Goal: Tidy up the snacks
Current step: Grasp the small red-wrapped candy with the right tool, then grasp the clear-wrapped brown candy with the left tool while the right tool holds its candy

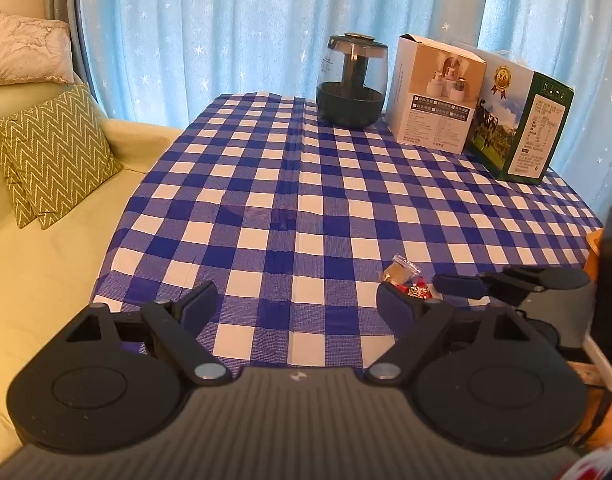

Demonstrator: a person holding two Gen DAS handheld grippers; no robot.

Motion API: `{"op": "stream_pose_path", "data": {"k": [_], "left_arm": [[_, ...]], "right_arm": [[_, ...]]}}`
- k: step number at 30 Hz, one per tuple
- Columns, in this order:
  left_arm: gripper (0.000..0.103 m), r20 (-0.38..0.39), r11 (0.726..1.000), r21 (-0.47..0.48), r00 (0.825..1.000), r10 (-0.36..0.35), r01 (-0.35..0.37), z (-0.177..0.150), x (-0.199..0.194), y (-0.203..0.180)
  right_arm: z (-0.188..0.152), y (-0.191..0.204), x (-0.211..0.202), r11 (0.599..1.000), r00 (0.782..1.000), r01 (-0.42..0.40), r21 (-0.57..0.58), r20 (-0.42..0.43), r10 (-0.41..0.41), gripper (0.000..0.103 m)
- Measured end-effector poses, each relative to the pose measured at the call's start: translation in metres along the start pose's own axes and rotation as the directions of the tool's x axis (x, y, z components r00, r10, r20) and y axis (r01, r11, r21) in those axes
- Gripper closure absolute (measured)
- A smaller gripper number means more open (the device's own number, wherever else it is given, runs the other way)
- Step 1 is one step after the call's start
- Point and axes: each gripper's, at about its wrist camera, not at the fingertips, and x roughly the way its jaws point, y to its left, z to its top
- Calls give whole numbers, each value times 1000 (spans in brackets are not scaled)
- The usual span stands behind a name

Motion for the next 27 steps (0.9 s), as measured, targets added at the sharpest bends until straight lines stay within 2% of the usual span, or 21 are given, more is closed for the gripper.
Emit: {"op": "stream_pose_path", "data": {"k": [2,4,11,16,19,22,24,27], "left_arm": [[18,-2,1000,4,1000,-1,1,0,1,0],[18,-8,1000,4,1000,-4,4,0,3,-1],[18,-13,998,22,998,-56,56,4,17,-12],[19,-2,988,121,995,-101,100,9,34,-31],[27,-5,976,177,992,-126,125,9,48,-42],[37,-9,961,251,993,-115,113,7,62,-55],[40,-9,947,298,993,-119,116,6,69,-64],[47,-10,932,341,992,-126,121,3,77,-73]], "right_arm": [[-1,-1,1,1000,1000,3,-7,1,-3,66],[-1,-1,0,1000,1000,1,-14,1,-1,77],[3,-16,-19,1000,1000,31,8,7,-31,77],[5,-45,-44,996,997,81,44,-5,-81,77],[2,-66,-58,989,995,102,103,-7,-102,77],[-3,-85,-63,977,994,106,182,-31,-102,77],[-6,-97,-63,964,994,103,247,-46,-95,77],[-8,-108,-61,954,993,116,276,-62,-103,77]]}}
